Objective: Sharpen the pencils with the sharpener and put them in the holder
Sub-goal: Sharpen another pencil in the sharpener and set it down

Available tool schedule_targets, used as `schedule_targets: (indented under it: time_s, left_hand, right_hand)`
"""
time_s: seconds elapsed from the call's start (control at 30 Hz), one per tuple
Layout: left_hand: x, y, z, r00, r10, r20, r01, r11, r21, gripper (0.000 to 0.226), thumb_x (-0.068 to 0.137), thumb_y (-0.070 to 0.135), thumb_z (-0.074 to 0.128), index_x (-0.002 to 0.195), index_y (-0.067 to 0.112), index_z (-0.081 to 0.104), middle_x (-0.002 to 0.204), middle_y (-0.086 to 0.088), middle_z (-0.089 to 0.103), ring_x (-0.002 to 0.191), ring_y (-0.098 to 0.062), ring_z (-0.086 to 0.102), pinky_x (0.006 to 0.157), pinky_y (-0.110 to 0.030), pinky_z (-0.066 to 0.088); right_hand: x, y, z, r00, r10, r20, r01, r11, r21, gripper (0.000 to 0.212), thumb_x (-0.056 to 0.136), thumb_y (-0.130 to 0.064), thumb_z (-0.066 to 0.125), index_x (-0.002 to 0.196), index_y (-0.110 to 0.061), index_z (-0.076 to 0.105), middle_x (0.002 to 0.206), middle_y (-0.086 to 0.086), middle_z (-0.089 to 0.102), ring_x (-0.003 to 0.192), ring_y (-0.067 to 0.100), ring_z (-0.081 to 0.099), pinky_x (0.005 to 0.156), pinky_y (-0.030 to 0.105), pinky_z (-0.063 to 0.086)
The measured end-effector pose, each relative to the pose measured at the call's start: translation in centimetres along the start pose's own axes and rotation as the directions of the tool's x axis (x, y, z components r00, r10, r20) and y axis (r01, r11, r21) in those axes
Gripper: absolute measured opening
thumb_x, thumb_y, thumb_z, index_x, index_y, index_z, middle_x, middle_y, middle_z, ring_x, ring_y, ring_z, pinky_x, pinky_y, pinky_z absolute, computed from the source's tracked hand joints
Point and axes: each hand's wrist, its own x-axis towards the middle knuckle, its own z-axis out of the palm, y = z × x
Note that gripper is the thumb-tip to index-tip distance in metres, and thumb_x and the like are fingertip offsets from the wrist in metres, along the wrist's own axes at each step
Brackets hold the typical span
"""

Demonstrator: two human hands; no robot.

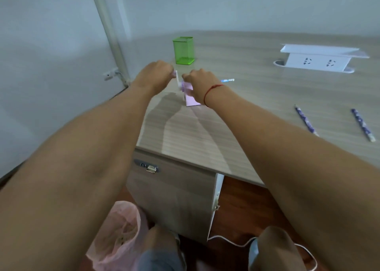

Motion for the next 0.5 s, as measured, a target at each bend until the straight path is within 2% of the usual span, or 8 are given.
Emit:
schedule_targets:
  time_s: [0.2,0.33,0.4,0.5]
  left_hand:
    - [-1.8,0.5,-1.6,0.998,0.027,-0.052,-0.03,0.998,-0.055,0.04,0.099,0.027,0.037,0.09,-0.003,0.061,0.094,-0.032,0.063,0.089,-0.047,0.059,0.071,-0.045,0.043]
    - [-4.4,1.5,-1.1,0.992,0.113,-0.062,-0.113,0.994,0.006,0.03,0.098,0.018,0.04,0.087,-0.002,0.061,0.089,-0.029,0.064,0.082,-0.046,0.059,0.066,-0.045,0.043]
    - [-5.7,1.8,-0.3,0.986,0.157,-0.047,-0.158,0.987,-0.019,0.024,0.096,0.013,0.045,0.09,-0.002,0.062,0.089,-0.028,0.065,0.082,-0.045,0.061,0.067,-0.046,0.044]
    - [-7.0,2.4,1.4,0.988,0.149,-0.025,-0.15,0.987,-0.054,0.024,0.096,0.014,0.044,0.104,0.0,0.062,0.099,-0.026,0.066,0.087,-0.043,0.063,0.071,-0.046,0.046]
  right_hand:
    - [-0.1,-0.4,0.0,1.0,0.009,0.006,-0.009,1.0,0.01,0.031,0.097,-0.019,0.046,0.124,-0.007,0.055,0.128,0.018,0.057,0.119,0.036,0.056,0.091,0.039,0.045]
    - [-0.2,-0.4,0.0,1.0,0.017,0.001,-0.017,1.0,-0.004,0.032,0.098,-0.02,0.045,0.125,-0.007,0.054,0.129,0.018,0.057,0.12,0.036,0.055,0.092,0.039,0.045]
    - [-0.3,-0.5,0.0,1.0,0.01,0.0,-0.01,1.0,-0.009,0.032,0.098,-0.019,0.045,0.126,-0.007,0.052,0.129,0.018,0.056,0.12,0.036,0.054,0.093,0.04,0.045]
    - [-0.5,-0.5,0.1,1.0,-0.003,-0.011,0.003,1.0,0.009,0.032,0.097,-0.018,0.045,0.127,-0.007,0.051,0.131,0.018,0.054,0.12,0.036,0.054,0.093,0.04,0.044]
